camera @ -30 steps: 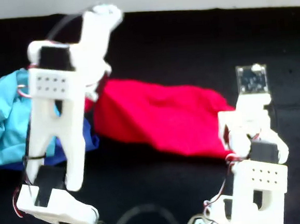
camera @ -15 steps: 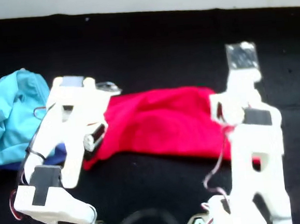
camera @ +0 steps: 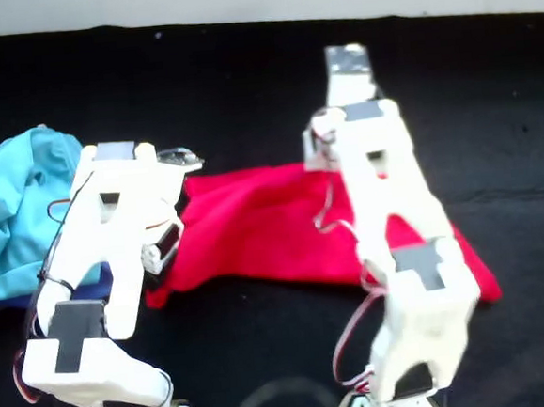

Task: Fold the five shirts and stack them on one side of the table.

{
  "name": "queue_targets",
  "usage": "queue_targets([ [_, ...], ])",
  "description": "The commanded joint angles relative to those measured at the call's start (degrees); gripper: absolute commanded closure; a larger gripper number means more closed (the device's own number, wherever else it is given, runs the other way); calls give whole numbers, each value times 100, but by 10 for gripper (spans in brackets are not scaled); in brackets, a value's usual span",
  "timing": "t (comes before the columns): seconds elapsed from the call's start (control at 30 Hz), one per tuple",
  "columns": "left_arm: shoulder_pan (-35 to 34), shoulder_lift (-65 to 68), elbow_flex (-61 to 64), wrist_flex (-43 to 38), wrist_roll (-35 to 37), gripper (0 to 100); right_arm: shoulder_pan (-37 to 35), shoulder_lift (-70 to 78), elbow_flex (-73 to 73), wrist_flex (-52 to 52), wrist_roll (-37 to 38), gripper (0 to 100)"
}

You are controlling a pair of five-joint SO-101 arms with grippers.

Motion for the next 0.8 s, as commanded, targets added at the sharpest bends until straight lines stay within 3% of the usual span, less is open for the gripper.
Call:
queue_targets([
  [0.0, -40, -84, -4, -35, -35, 992, -347, 822, -1235, 637, -70, 785],
  [0.17, -40, -84, -48, -35, -35, 992, -426, 1789, -2237, 1420, -70, 807],
  [0.27, -31, -84, -66, -79, -35, 992, -418, 2193, -2721, 1956, -62, 995],
  [0.57, -31, -136, -84, -905, -26, 992, -330, 2220, -4189, 3213, -53, 992],
  [0.67, -40, -136, -567, -914, -18, 992, -127, 1921, -5077, 3503, -35, 992],
  [0.77, -40, -136, -1464, -659, -18, 992, 198, 1596, -5877, 3495, 545, 992],
])
